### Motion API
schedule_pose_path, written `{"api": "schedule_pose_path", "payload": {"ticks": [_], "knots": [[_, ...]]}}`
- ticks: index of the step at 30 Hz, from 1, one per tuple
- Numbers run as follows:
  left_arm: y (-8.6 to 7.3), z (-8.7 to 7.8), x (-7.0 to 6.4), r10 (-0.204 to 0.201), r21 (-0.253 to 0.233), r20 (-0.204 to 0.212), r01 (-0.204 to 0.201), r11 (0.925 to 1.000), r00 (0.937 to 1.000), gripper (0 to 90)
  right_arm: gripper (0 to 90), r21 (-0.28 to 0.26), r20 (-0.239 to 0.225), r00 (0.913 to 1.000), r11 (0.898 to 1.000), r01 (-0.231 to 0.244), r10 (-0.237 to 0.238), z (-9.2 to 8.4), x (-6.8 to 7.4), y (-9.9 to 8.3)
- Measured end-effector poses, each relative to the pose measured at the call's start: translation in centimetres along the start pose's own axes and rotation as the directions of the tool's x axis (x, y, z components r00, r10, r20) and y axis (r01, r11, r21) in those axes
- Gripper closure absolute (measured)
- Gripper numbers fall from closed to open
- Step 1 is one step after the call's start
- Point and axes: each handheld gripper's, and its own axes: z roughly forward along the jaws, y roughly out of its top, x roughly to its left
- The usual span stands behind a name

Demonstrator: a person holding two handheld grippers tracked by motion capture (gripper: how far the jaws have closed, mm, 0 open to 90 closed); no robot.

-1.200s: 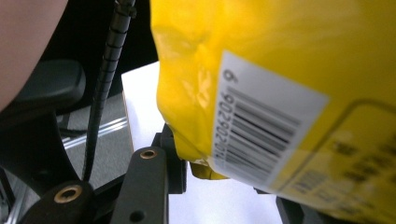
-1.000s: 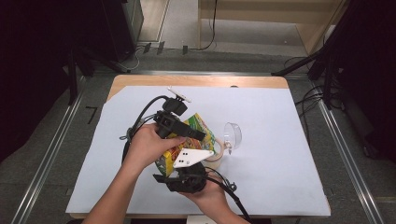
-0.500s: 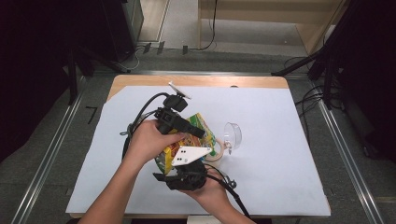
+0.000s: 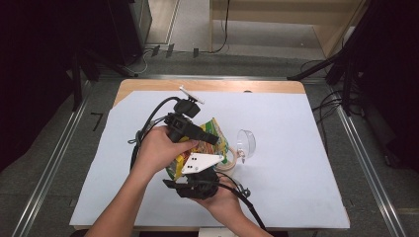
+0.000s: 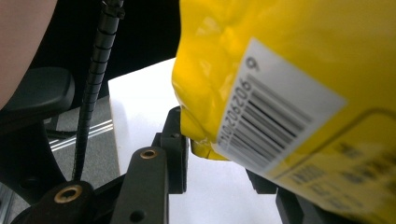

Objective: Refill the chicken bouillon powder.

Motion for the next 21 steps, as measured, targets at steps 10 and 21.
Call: {"api": "schedule_pose_path", "payload": {"ticks": [10, 21], "knots": [[-0.15, -0.25, -0.22, 0.009, -0.019, 0.016, -0.009, 0.9998, 0.9998, 69.3, 69.5, 0.005, 0.01, 0.9998, 1.0, 0.015, -0.015, 0.19, -0.1, -0.08], [-0.03, -0.46, -0.1, 0.001, -0.033, -0.005, -0.001, 0.9994, 1.0, 69.9, 69.7, -0.009, -0.002, 1.0, 1.0, 0.003, -0.003, -0.01, -0.01, 0.16]]}}
